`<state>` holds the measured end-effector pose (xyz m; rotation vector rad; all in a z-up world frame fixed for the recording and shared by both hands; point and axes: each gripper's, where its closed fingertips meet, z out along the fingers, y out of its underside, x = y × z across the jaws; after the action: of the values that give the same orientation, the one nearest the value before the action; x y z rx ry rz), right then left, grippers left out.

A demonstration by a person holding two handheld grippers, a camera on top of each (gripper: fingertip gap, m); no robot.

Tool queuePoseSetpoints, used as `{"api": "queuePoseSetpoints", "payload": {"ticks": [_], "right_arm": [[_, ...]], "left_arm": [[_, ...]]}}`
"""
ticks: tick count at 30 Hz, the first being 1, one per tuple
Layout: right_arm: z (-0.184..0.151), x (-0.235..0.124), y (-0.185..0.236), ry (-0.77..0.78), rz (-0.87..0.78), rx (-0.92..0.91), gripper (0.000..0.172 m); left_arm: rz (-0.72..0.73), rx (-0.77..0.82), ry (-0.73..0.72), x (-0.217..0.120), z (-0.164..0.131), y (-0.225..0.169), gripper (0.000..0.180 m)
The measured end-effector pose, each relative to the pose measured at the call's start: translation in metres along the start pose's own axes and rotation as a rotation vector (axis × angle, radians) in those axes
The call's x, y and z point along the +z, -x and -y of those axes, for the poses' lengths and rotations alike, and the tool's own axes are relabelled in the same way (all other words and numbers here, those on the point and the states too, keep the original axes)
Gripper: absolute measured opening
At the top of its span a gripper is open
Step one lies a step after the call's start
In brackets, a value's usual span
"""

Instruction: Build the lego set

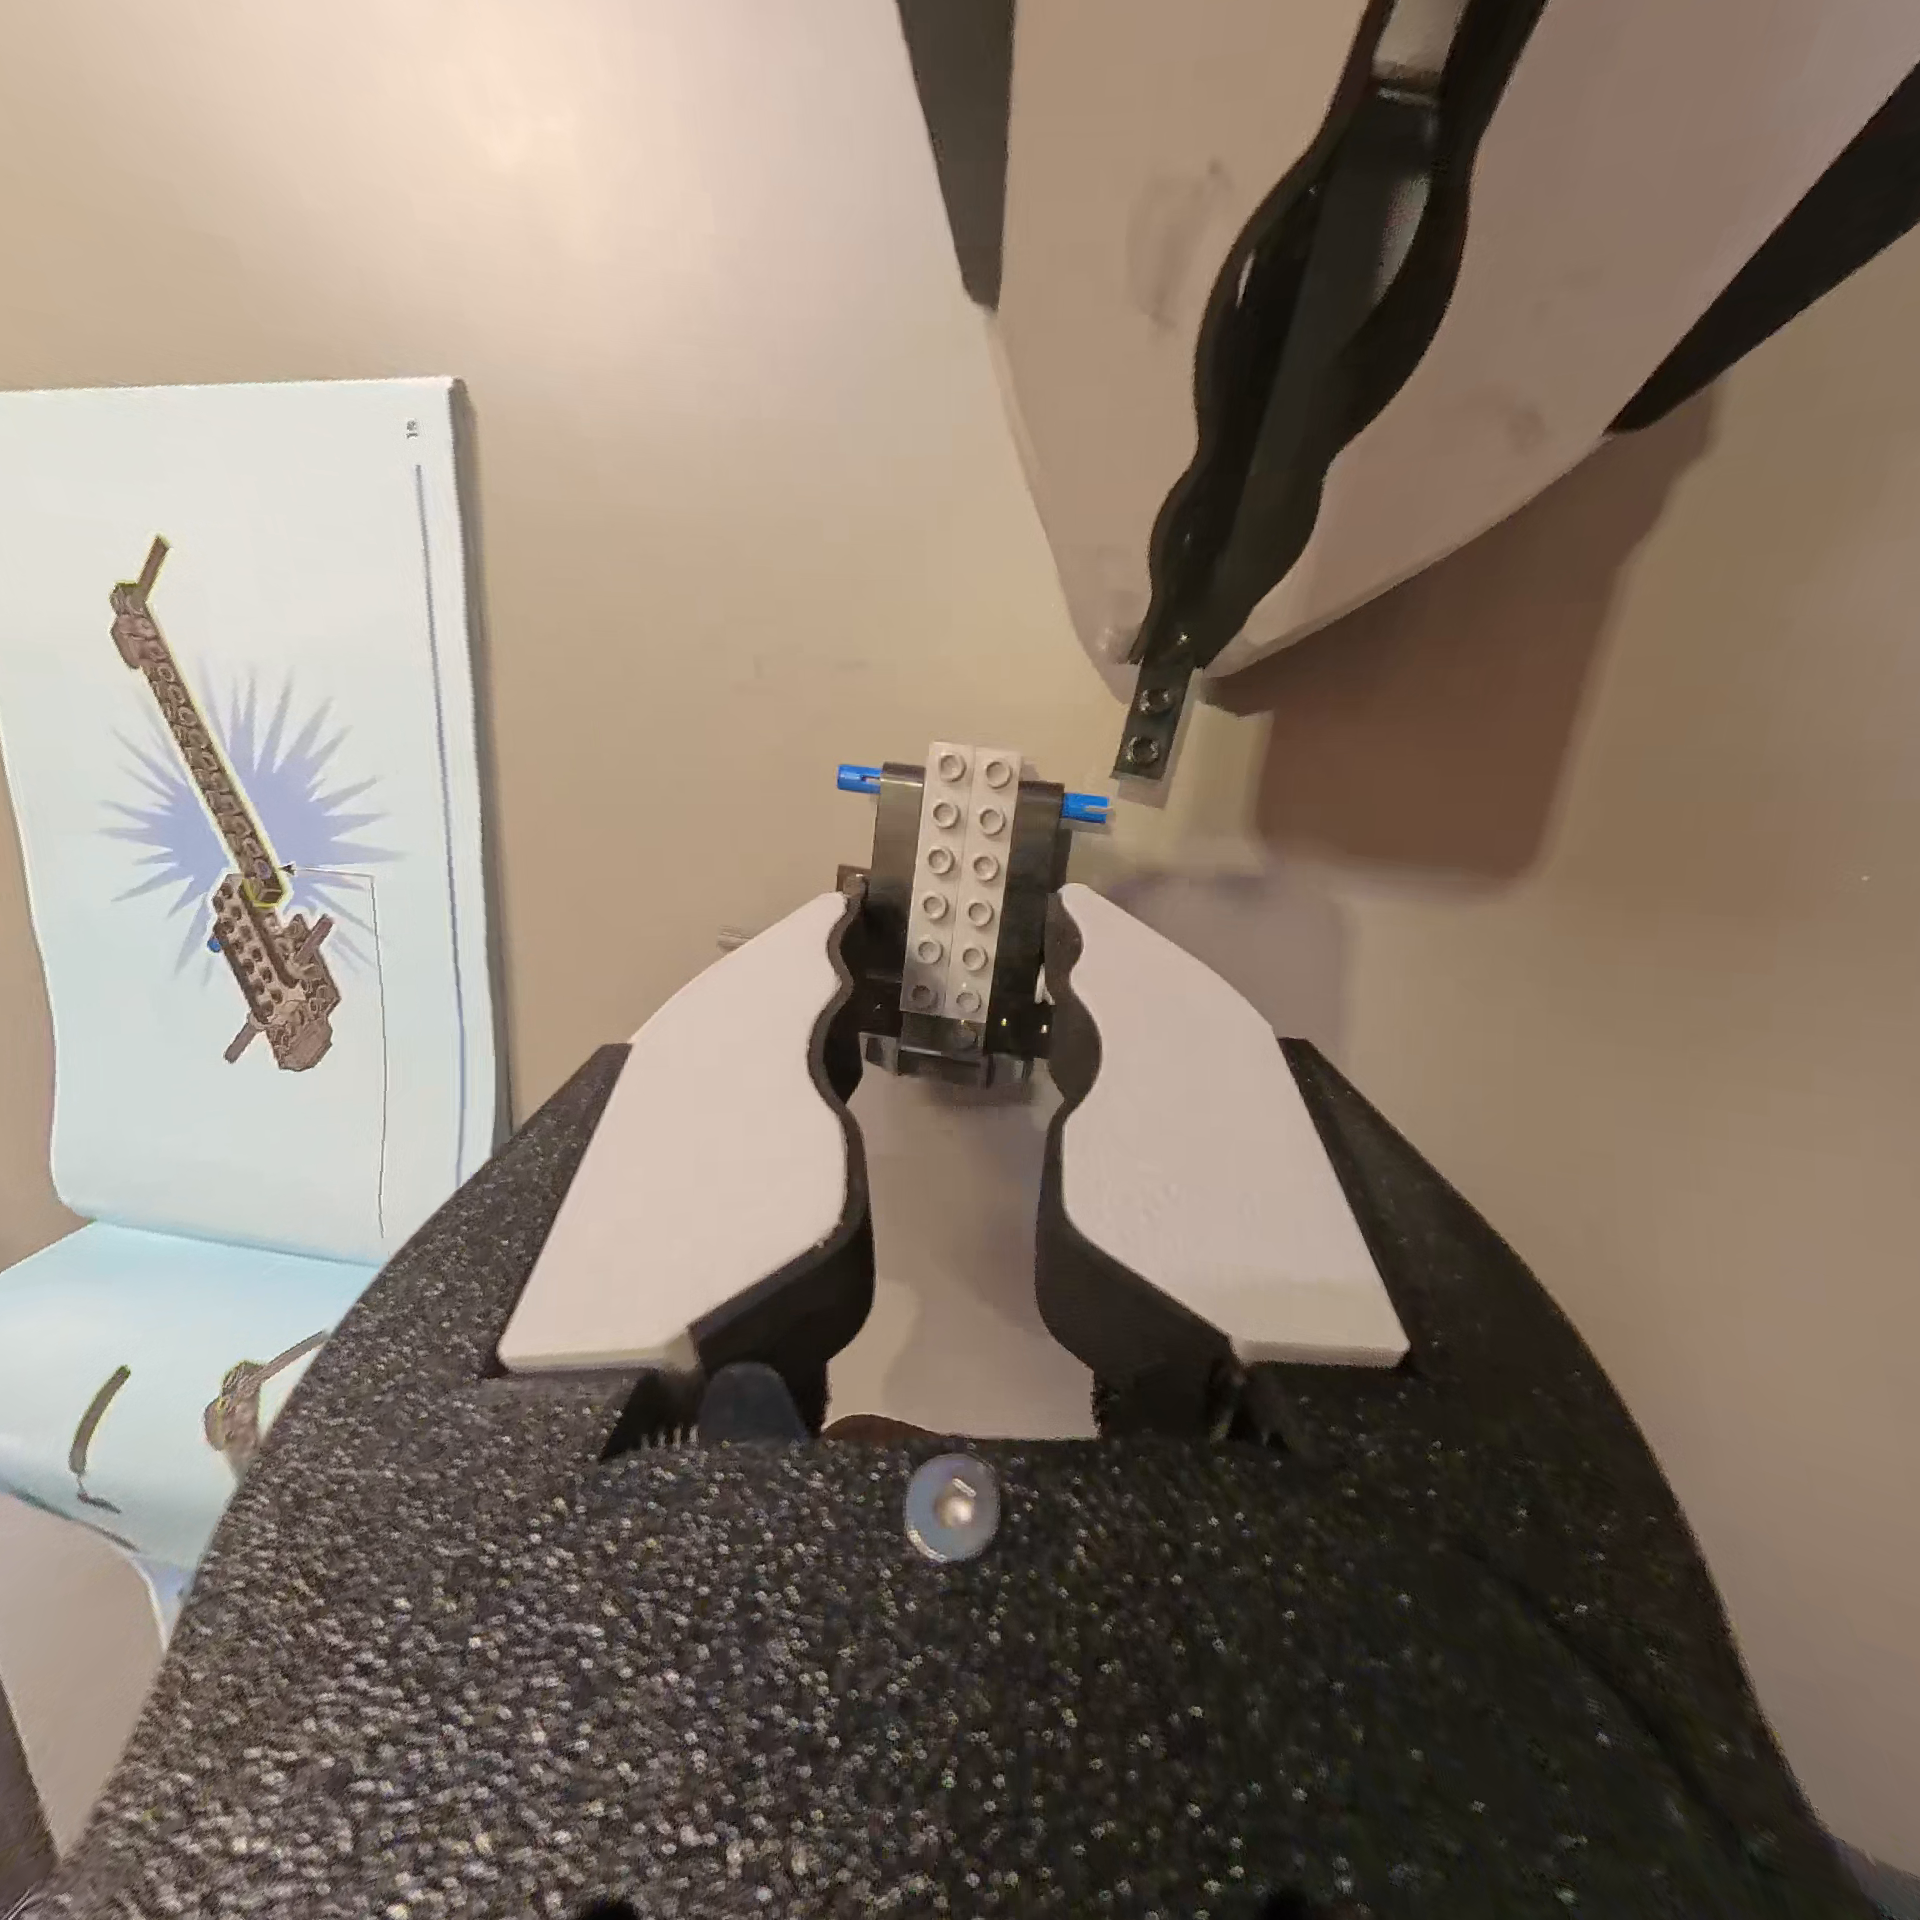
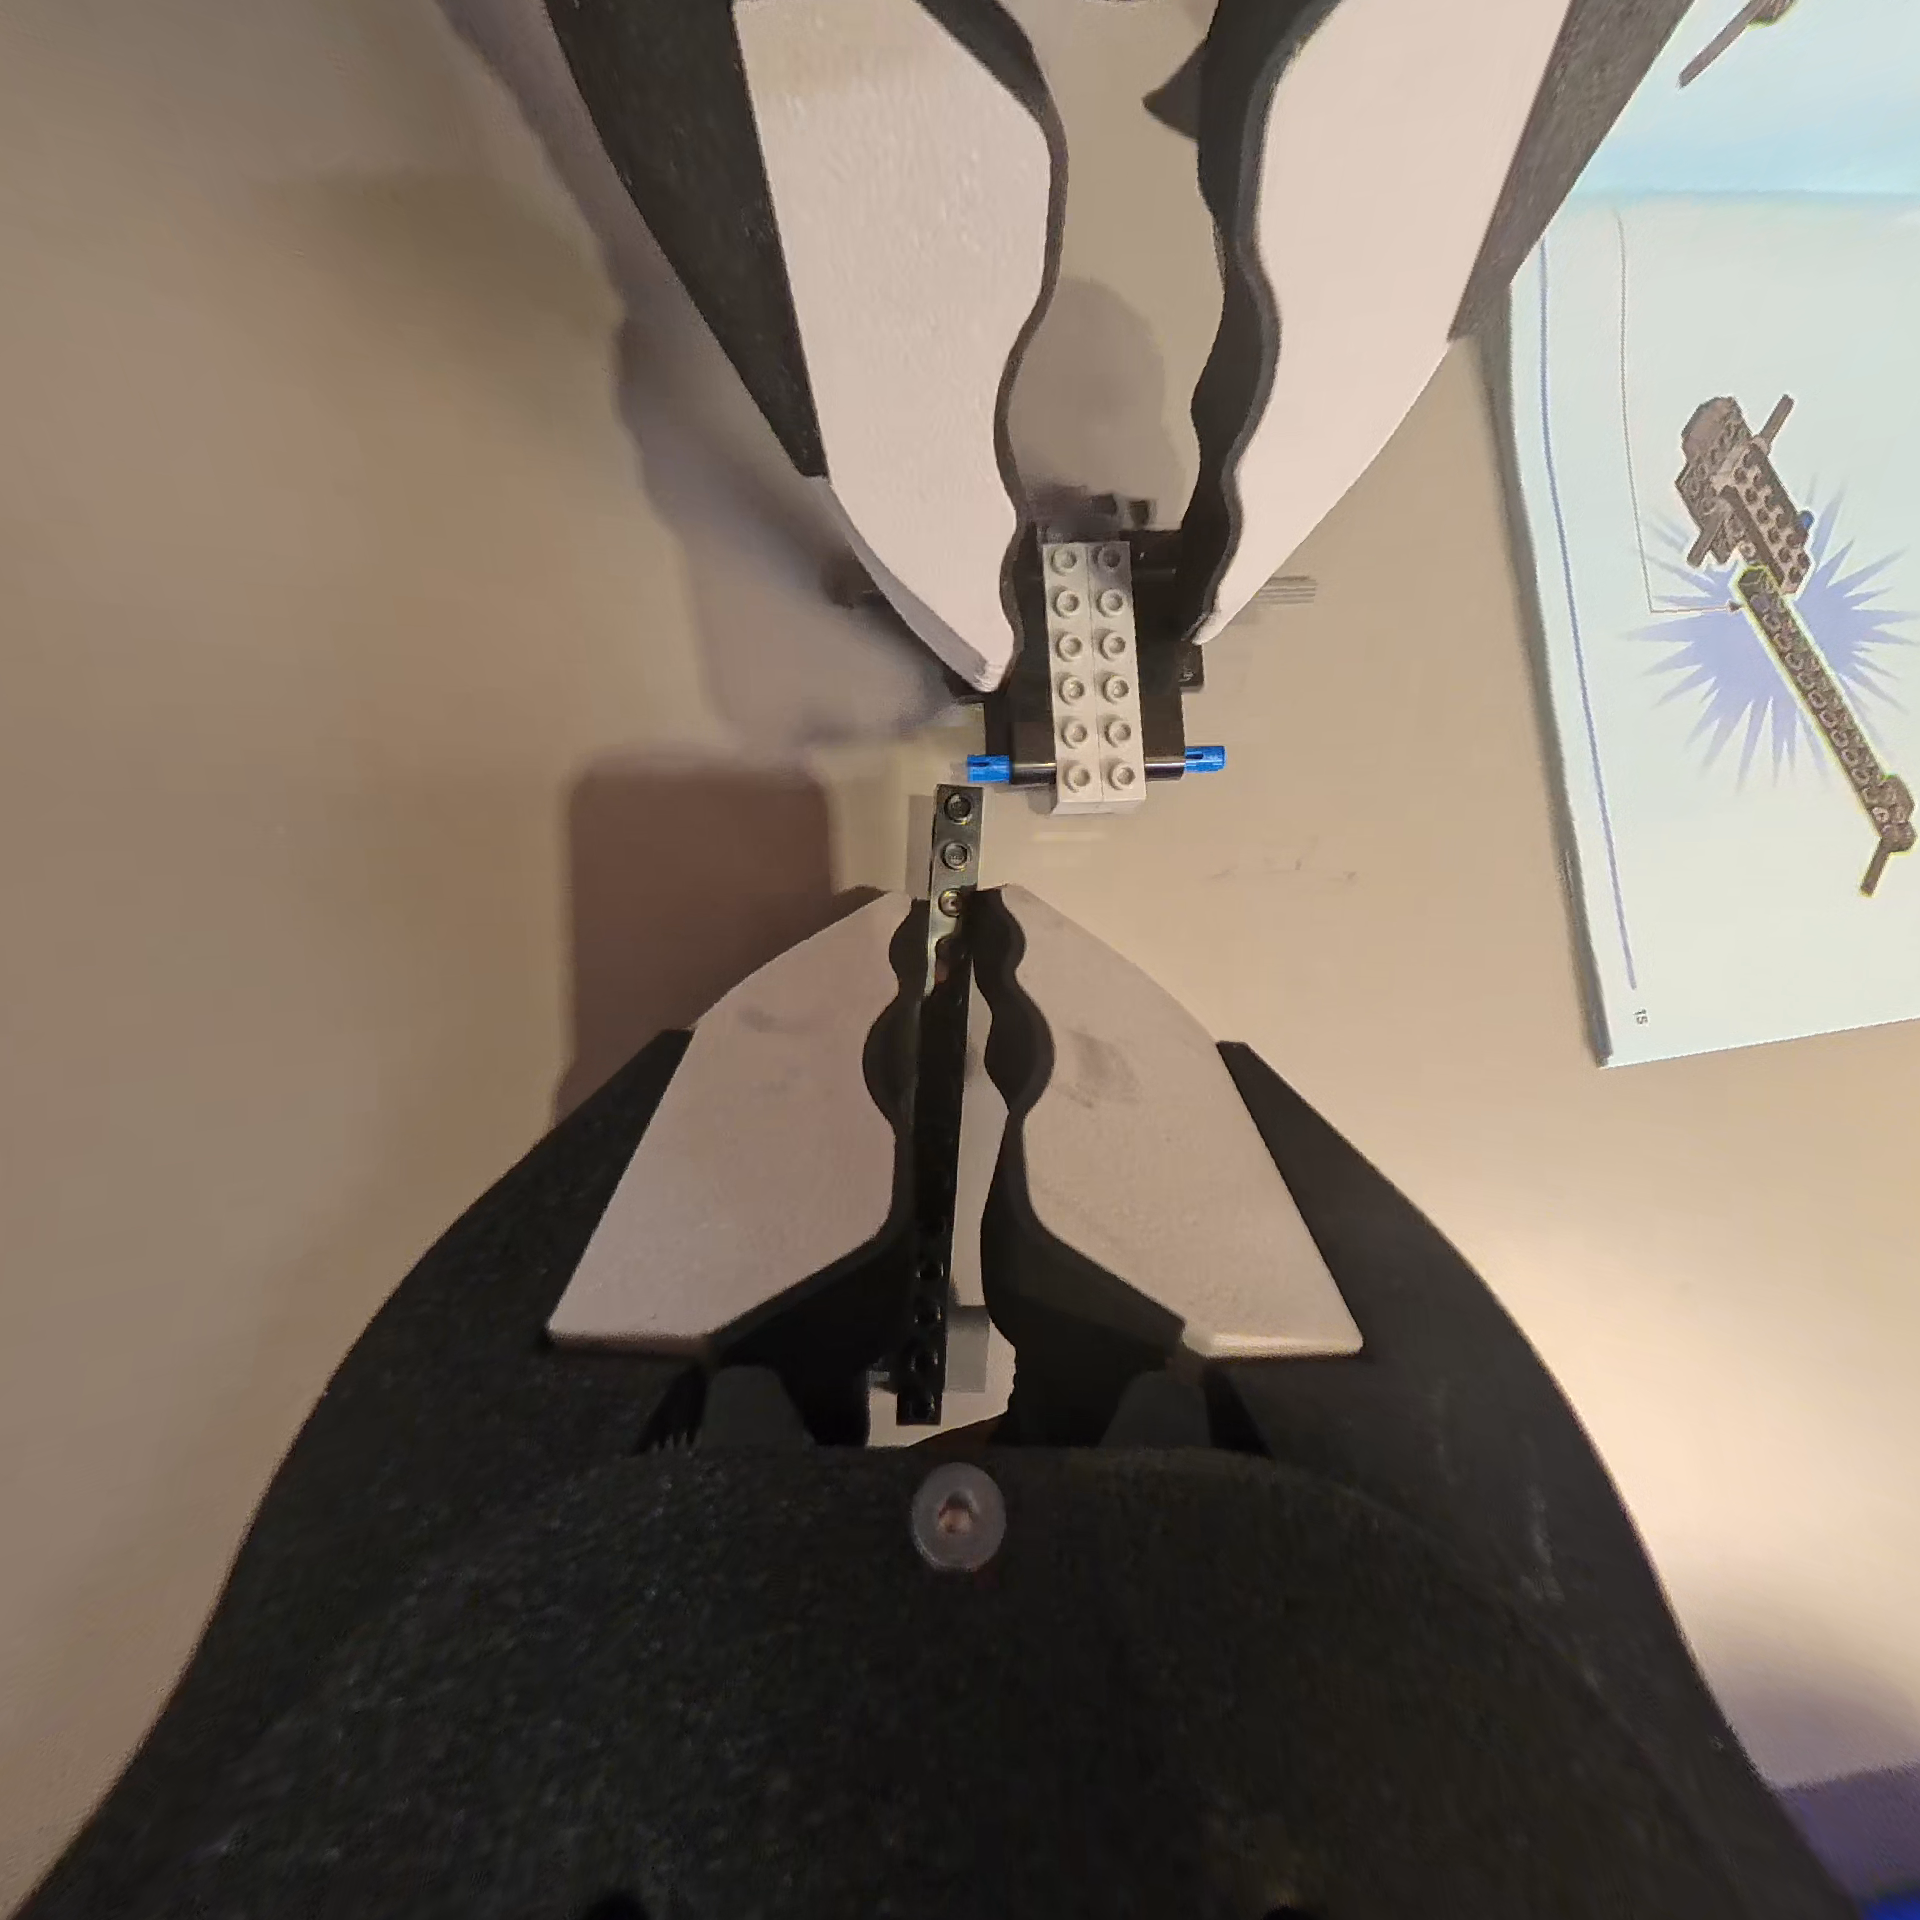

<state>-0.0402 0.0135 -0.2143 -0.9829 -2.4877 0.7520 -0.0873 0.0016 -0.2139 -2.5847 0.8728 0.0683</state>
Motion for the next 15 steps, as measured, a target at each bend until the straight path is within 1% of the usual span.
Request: {"api": "queuePoseSetpoints", "payload": {"ticks": [4,8,10,12,15], "right_arm": [[-0.006,0.003,0.001,0.024,-0.009,-0.010,0.008],[-0.009,0.006,0.004,0.050,-0.005,-0.036,0.008],[-0.008,0.006,0.005,0.050,-0.002,-0.041,0.009],[-0.008,0.006,0.003,0.048,-0.004,-0.040,0.008],[-0.007,0.005,0.003,0.042,0.001,-0.038,0.008]], "left_arm": [[-0.011,-0.005,-0.014,0.006,0.000,0.000,0.034],[-0.028,0.016,-0.082,0.007,0.005,0.003,0.045],[-0.021,0.022,-0.083,0.009,0.002,0.007,0.049],[-0.045,0.015,-0.097,0.009,0.002,0.005,0.046],[-0.060,0.017,-0.086,0.013,0.002,0.002,0.037]]}}
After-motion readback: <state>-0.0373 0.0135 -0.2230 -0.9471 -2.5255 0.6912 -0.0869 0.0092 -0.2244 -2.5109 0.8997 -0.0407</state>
